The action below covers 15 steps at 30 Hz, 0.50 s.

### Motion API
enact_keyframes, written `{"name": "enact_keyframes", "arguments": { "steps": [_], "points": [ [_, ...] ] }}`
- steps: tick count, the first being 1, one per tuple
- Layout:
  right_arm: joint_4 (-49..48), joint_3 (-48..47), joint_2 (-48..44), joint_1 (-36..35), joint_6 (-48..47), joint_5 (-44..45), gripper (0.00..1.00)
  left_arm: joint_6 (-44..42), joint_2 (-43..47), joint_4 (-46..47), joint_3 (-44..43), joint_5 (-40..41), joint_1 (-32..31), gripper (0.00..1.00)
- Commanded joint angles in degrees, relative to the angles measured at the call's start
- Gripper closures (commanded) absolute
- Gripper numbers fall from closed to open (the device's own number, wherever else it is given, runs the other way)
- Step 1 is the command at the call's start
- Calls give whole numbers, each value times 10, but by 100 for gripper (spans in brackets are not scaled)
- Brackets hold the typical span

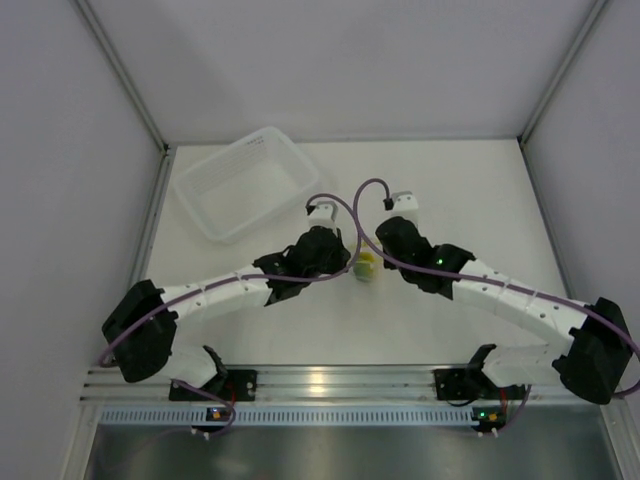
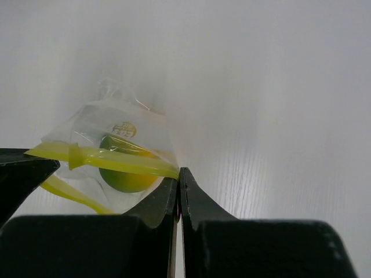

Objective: Open the zip-top bag and remove the fake food

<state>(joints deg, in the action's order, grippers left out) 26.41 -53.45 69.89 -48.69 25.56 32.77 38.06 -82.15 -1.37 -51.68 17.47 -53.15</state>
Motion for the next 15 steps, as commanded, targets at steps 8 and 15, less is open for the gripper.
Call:
{"name": "enact_keyframes", "arguments": {
  "steps": [8,15],
  "points": [
    [51,-2,-13,40,-35,50,100,39,79,-53,91,13,66,100],
    [40,-17,-6,36,-28,-4,100,35,102,-45,116,-51,80,100]
  ]
}}
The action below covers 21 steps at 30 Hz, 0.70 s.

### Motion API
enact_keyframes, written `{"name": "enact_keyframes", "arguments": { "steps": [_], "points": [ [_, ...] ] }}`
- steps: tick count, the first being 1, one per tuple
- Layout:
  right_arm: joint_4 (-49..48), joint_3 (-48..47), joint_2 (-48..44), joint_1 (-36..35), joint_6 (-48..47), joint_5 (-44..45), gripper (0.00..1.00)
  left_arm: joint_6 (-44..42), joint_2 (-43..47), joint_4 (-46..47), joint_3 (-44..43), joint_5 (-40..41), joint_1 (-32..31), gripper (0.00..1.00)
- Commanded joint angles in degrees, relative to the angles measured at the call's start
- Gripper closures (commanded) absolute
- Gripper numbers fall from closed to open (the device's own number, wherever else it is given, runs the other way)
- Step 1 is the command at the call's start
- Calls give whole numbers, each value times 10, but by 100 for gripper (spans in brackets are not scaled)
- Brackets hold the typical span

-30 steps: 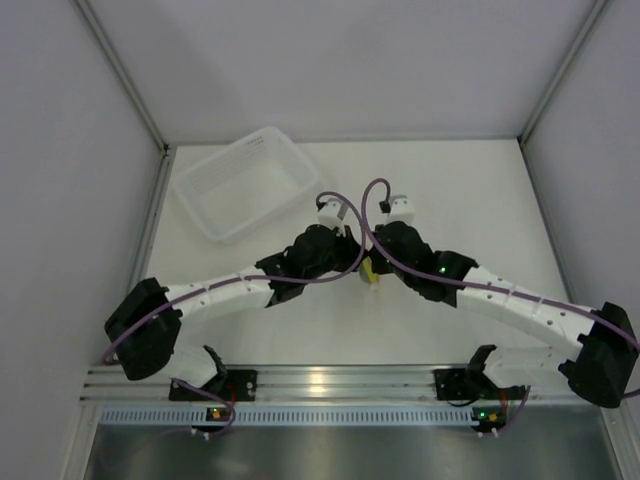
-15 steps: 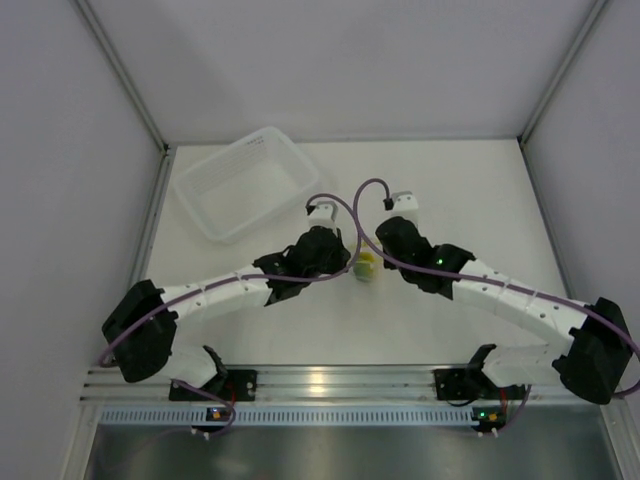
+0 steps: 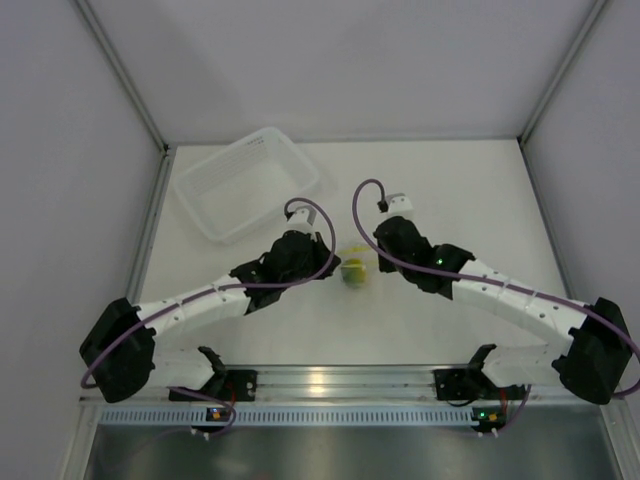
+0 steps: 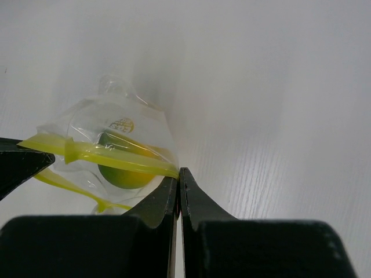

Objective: Open the zip-top bag and remove the fake food

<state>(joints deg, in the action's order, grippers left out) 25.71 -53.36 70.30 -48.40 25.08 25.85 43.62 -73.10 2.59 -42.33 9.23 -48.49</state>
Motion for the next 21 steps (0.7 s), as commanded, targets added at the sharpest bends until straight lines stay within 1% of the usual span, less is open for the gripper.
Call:
{"name": "enact_keyframes", "arguments": {
  "steps": [1,4,7,8,13,14,16,17,20,21],
  "points": [
    [42,-30,-8,25,-21,54,100,-22,9,-83,21,12,33,100],
    [57,-76,32,-23,-12,76,100,-21,18,-62,21,-31,33,100],
    [89,-115,83,-73,-5,143,100,-22,38,-62,29,-30,33,100],
    [112,-125,111,-80,-3,153,100,-22,41,-63,33,-26,33,100],
    [160,-183,189,-130,0,194,100,-5,53,-72,70,-29,34,100],
    [164,-188,202,-134,0,196,100,0,55,-72,75,-29,34,99],
    [170,-197,229,-139,1,194,100,8,65,-74,84,-32,34,88],
    [170,-198,240,-142,1,192,100,7,80,-73,91,-35,34,84],
    [161,-200,244,-151,3,183,100,9,111,-97,90,-36,33,80],
    [159,-202,241,-153,3,181,100,11,134,-103,90,-39,34,80]
  ]
}}
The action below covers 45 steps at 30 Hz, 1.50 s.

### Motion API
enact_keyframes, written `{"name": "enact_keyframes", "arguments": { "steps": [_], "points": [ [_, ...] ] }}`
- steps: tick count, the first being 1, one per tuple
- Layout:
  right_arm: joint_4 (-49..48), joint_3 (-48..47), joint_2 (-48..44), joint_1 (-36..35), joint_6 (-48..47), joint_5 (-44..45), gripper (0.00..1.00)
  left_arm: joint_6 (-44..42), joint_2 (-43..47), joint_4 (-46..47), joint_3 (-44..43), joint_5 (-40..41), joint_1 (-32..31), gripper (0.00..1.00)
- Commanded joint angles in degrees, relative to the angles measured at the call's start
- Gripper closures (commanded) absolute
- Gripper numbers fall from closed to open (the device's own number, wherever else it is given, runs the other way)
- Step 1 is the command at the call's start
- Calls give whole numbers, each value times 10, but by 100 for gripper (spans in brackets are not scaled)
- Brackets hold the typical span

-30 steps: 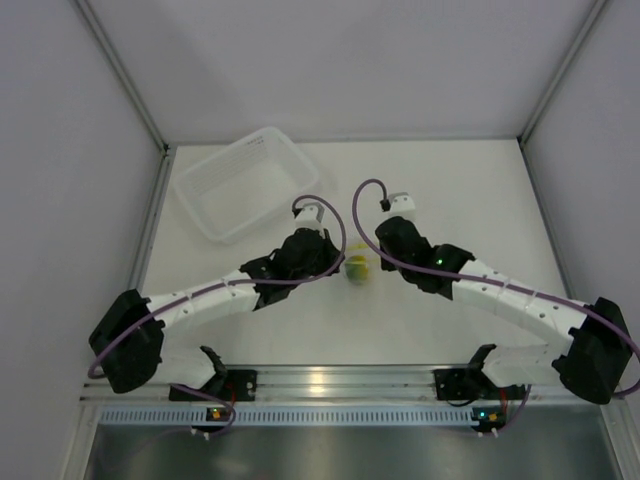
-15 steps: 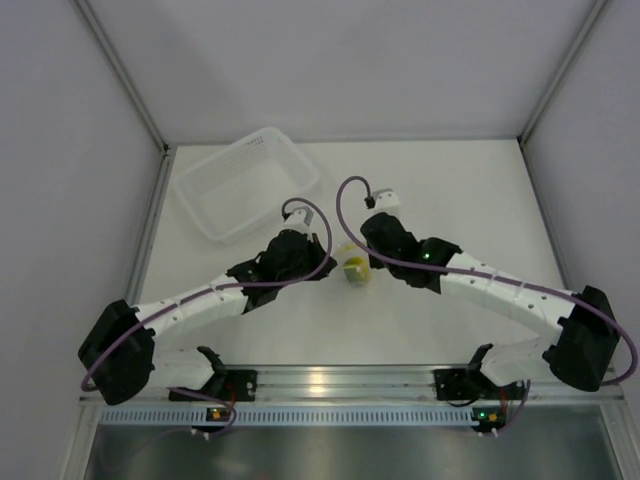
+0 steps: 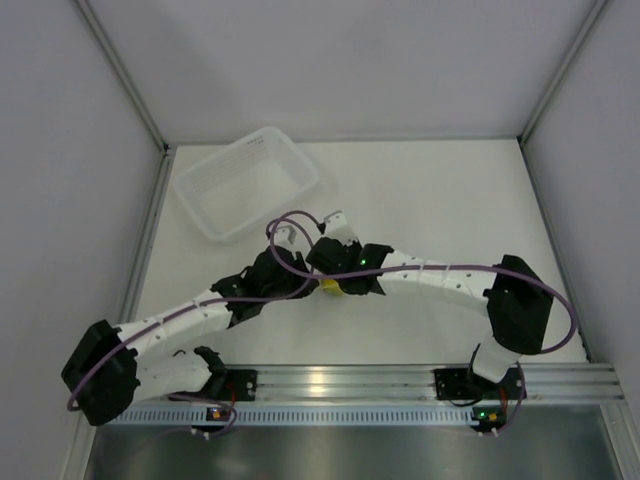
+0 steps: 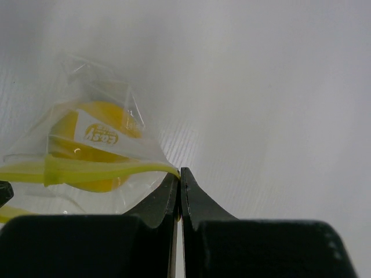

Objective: Open the zip-top bag and remove the fake food

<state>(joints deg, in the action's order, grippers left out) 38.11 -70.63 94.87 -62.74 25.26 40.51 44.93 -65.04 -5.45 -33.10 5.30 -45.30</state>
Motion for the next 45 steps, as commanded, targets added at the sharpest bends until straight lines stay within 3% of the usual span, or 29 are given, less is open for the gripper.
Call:
{"name": "enact_keyframes", "arguments": {
  "steps": [1,8,13,19,30,41,45],
  "points": [
    [31,-29,-7,-12,1,33,100,2,68,-25,-1,-3,2,80],
    [-19,-21,-7,-16,-3,-5,100,23,146,-74,-9,31,2,55],
    [-39,-18,-2,-17,10,-17,100,44,162,-64,-48,-5,0,65],
    [-116,31,-47,-15,37,-51,100,102,123,21,-58,-6,-9,82],
    [-216,116,-114,9,85,-112,100,195,44,140,-24,52,-36,92],
    [-255,160,-148,49,104,-170,100,166,-89,136,-69,129,-85,99],
    [-255,171,-148,61,103,-178,100,149,-148,96,-115,134,-95,100]
  ]
}}
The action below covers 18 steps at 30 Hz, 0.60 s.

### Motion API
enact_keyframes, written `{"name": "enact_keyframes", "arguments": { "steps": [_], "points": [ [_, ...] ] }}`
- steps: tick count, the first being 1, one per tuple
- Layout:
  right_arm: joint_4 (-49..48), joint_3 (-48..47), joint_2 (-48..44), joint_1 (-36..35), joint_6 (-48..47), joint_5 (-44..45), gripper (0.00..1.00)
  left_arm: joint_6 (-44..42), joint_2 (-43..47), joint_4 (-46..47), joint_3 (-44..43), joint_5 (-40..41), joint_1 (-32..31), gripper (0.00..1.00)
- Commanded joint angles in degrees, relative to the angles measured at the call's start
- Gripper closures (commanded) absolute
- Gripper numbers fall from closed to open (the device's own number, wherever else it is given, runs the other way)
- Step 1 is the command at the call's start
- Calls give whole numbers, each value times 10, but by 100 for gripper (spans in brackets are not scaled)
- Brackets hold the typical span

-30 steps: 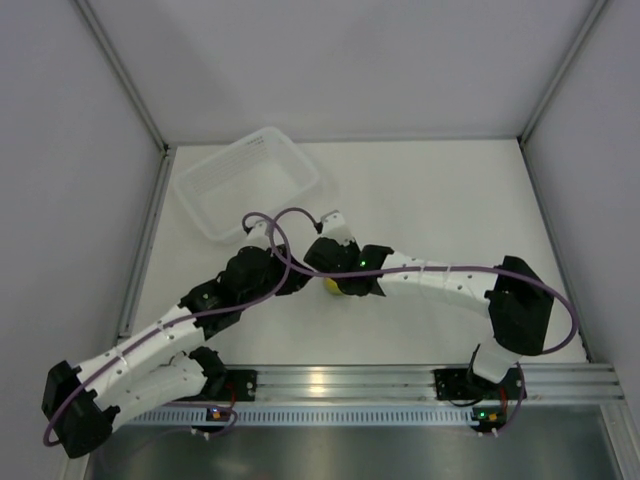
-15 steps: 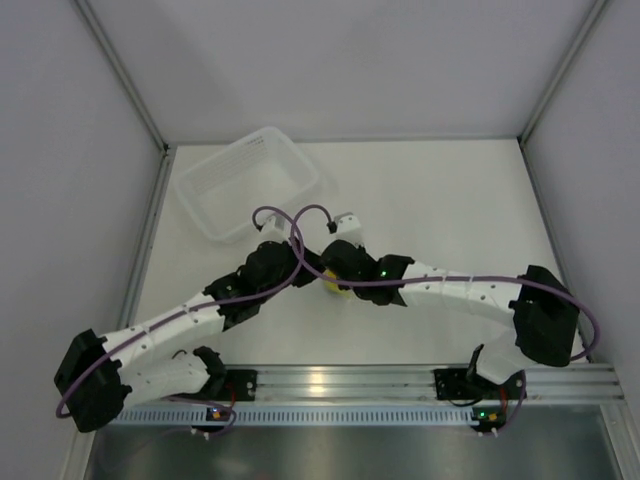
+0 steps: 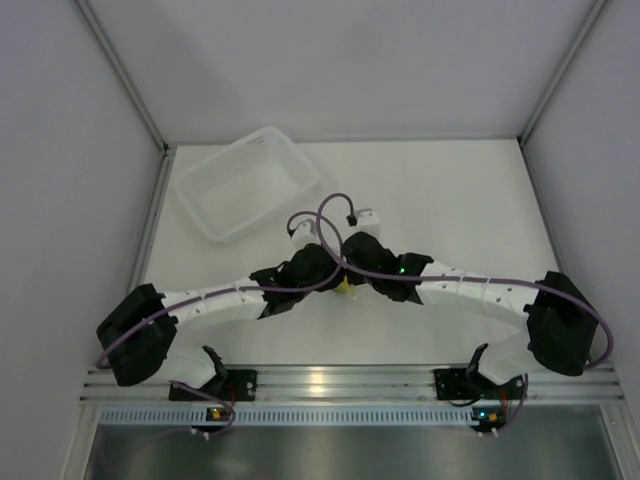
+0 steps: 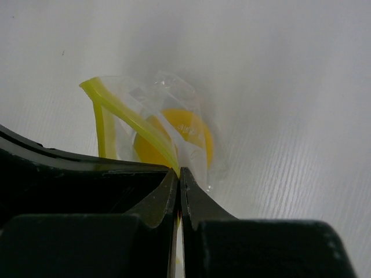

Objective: Open the zip-top bag and remove the fake food

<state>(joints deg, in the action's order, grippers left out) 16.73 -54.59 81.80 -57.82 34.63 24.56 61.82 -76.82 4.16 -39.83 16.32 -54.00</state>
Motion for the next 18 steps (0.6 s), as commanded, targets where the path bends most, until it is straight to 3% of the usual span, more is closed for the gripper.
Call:
{"name": "enact_keyframes", "arguments": {
  "steps": [1,7,18],
  "points": [
    [-43,14,-16,17,9,-22,100,-24,-39,-20,-57,28,-8,100],
    [-26,23,-19,21,-2,-7,100,-76,-93,-105,-123,62,-17,99],
    [-3,25,-22,22,-18,37,100,-143,-132,-216,-171,101,-16,85]
  ]
}}
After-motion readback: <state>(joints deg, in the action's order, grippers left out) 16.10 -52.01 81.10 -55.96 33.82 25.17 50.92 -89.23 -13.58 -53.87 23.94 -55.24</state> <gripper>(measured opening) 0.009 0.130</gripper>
